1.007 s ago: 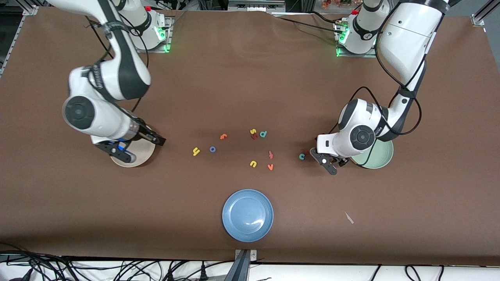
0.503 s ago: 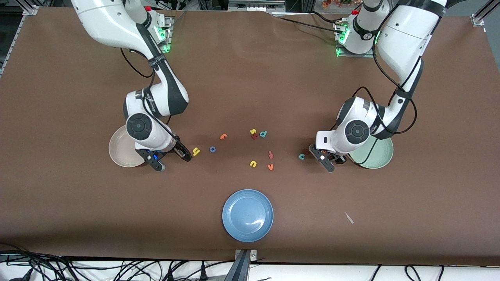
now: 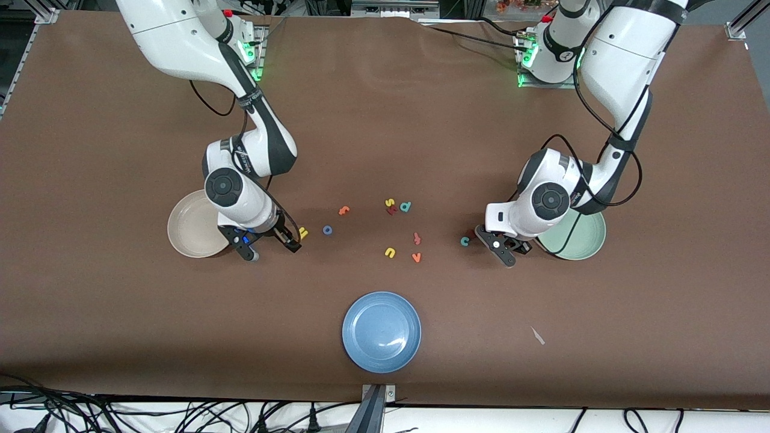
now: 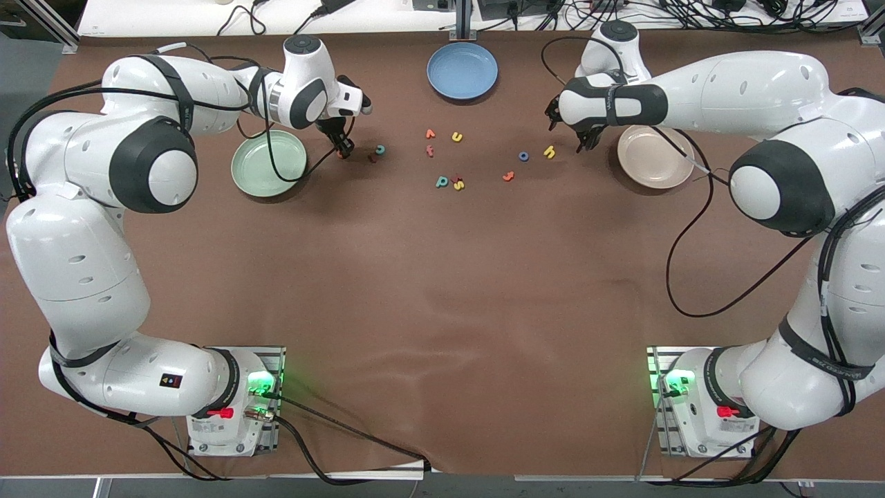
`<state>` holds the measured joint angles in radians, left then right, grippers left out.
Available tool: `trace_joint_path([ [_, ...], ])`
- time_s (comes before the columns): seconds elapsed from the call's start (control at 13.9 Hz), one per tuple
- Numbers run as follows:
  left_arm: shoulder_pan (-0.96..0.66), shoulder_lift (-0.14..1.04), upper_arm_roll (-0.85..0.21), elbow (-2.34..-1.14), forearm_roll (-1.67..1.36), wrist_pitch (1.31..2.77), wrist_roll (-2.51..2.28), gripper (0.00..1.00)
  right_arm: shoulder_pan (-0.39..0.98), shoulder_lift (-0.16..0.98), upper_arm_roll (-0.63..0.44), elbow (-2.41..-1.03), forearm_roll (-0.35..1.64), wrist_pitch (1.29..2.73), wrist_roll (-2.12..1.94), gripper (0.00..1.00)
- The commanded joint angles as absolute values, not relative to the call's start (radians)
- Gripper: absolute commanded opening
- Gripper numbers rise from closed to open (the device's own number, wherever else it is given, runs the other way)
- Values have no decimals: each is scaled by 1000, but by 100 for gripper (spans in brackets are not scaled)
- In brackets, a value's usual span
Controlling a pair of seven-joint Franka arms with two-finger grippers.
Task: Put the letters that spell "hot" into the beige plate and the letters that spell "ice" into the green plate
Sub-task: 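Grasp the orange e with the left gripper while the right gripper reaches the yellow h, then drop the orange e on the green plate while the right gripper grasps the h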
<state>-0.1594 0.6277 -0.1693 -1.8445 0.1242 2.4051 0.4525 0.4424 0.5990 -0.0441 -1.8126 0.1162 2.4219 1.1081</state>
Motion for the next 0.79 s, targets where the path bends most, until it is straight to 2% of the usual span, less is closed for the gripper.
trace_joint_path([
  [0.0,-149,589,-153,-1829,156,2373,423,0,448,604,-37,-1827,132,2447,1135,99],
  [0.22,-123,522,-111,-1816,156,2237,422,0,457,621,-29,-1824,132,2467,1147,99],
  [0.5,-42,437,-109,-1824,156,2048,422,3,457,641,-28,-1816,135,2485,1147,98],
  [0.72,-5,439,-107,-1885,156,2049,419,8,462,673,-26,-1796,137,2494,1154,92],
])
